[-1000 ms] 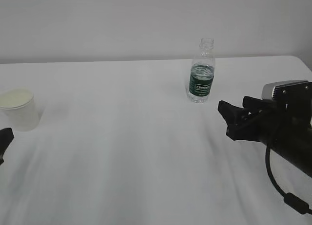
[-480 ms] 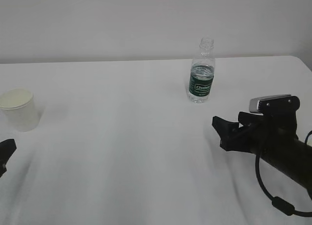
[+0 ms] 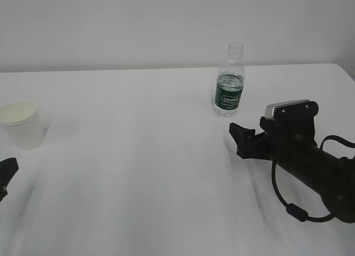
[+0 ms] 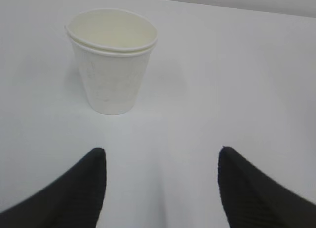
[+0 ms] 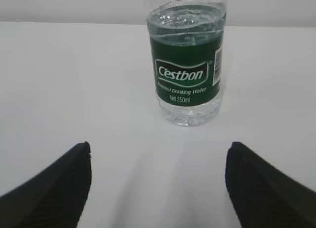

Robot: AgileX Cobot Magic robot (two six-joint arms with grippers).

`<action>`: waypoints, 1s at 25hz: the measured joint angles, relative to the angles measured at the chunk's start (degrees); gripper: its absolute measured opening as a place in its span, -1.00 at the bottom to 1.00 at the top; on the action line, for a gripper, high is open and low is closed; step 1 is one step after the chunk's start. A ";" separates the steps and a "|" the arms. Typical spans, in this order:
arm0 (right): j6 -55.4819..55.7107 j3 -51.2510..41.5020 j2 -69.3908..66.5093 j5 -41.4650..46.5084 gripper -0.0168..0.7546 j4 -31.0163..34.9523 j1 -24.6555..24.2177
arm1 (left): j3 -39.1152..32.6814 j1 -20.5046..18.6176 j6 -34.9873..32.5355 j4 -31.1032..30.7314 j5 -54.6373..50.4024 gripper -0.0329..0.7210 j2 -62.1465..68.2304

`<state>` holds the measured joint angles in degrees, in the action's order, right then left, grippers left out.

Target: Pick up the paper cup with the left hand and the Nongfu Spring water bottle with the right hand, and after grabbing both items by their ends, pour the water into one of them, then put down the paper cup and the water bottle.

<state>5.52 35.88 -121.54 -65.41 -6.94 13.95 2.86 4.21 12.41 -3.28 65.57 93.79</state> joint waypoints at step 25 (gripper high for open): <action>-0.44 16.44 -9.12 0.00 0.72 1.88 0.00 | 0.00 0.00 0.00 0.00 0.00 0.43 0.04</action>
<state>5.08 52.32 -130.66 -65.41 -5.06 13.95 2.86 4.21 12.41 -3.28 65.57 93.83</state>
